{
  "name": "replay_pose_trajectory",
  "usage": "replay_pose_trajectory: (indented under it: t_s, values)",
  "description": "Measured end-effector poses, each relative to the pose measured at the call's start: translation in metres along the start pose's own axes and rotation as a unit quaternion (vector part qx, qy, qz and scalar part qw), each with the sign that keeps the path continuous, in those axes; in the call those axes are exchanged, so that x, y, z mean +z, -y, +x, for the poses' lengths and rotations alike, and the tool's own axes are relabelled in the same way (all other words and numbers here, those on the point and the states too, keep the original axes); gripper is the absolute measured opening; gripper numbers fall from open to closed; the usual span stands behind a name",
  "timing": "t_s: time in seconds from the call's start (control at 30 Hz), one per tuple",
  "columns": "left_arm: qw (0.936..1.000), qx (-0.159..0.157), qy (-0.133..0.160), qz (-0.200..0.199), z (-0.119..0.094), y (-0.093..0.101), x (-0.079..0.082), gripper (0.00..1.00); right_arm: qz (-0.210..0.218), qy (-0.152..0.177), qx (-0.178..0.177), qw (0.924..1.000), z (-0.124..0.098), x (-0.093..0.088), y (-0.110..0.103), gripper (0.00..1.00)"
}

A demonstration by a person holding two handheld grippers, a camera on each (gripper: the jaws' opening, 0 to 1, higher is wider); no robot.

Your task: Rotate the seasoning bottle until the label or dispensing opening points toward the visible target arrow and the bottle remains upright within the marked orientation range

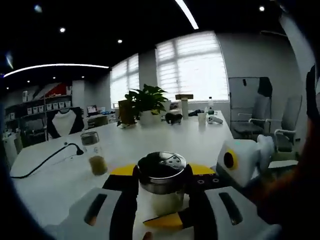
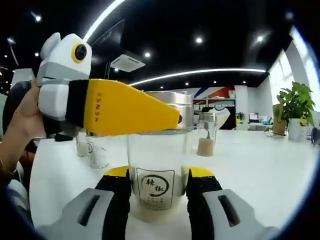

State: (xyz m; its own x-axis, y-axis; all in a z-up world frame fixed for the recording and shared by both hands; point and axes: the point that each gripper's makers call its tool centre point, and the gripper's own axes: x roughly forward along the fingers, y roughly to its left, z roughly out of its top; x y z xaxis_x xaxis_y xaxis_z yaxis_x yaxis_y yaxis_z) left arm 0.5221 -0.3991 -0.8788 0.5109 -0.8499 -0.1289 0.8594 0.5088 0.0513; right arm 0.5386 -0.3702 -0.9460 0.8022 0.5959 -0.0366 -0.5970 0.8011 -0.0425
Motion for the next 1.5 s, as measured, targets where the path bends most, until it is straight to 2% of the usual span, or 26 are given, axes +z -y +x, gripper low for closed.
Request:
replay_pose_trajectory:
  t_s: [0.17,0.27,0.53,0.67,0.8,1.27,1.4,1.5]
  values:
    - [0.9999,-0.011,-0.004,-0.010,0.000,-0.004,-0.001,0.40,0.004,-0.002,0.004,1.0000,0.000,-0.001,-0.003,0.41]
    - [0.9997,-0.022,-0.011,-0.008,-0.002,-0.004,0.000,0.40,0.002,-0.002,0.007,1.0000,0.000,-0.001,-0.004,0.41]
    - [0.9992,-0.027,-0.029,0.006,-0.009,-0.004,-0.002,0.40,-0.011,-0.007,0.020,0.9997,0.001,-0.002,-0.011,0.40]
    - [0.9991,-0.022,-0.033,0.012,-0.017,-0.005,-0.001,0.39,-0.015,-0.009,0.026,0.9995,0.002,-0.003,-0.013,0.40]
    - [0.9996,-0.012,-0.024,-0.004,-0.023,-0.009,-0.002,0.38,-0.017,-0.008,0.031,0.9994,0.002,-0.003,-0.015,0.39]
    - [0.9999,0.008,-0.013,-0.004,-0.032,-0.008,-0.001,0.37,-0.018,-0.009,0.037,0.9991,0.003,-0.003,-0.019,0.39]
    - [0.9998,0.019,-0.008,0.006,-0.036,-0.008,0.004,0.36,-0.019,-0.009,0.038,0.9991,0.003,-0.003,-0.019,0.39]
    - [0.9991,0.041,0.006,-0.010,-0.038,-0.009,0.005,0.35,-0.019,-0.009,0.040,0.9990,0.003,-0.003,-0.021,0.39]
